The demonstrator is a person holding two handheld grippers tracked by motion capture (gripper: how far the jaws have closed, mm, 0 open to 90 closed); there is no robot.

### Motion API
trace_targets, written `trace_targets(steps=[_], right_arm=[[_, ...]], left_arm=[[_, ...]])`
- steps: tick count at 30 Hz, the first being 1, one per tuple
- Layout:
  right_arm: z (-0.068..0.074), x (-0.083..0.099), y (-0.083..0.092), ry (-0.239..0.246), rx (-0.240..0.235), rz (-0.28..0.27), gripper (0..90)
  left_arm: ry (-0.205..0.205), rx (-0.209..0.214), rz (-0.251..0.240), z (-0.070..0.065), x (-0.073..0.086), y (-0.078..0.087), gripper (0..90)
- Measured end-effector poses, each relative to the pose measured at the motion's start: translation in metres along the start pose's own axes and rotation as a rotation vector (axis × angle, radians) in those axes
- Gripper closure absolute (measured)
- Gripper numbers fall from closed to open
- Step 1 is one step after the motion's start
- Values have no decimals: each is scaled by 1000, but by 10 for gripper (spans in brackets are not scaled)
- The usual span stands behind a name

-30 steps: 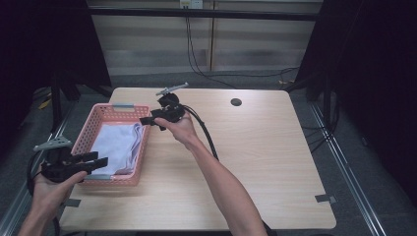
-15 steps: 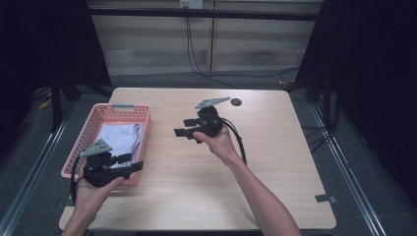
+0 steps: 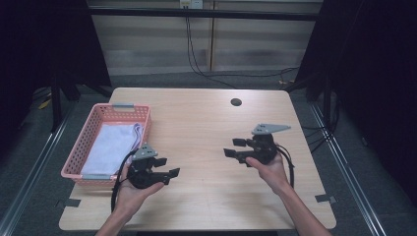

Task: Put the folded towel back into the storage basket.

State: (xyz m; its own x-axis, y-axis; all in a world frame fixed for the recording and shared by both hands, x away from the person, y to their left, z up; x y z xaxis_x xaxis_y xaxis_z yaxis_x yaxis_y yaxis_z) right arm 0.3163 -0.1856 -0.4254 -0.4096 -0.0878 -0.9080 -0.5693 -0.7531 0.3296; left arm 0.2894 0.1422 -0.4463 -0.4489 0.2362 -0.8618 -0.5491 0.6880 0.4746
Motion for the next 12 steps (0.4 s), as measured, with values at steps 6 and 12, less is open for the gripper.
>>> trace_targets(steps=[6, 12], right_arm=[[-3, 38, 40, -67, 37, 22, 368], [-8, 57, 68, -106, 72, 12, 339]], left_arm=[[-3, 17, 41, -9, 19, -8, 294], [3, 17, 52, -13, 32, -8, 252]])
Point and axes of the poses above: each handheld gripper's, and its own axes: y roughly backward along the jaws, x roughly out of its underside, z roughly to its left, the point moved 2 cm from there along -y, roughly forward along the jaws, and after that the axes turned 9 degrees about -z, right-handed, at the moved point
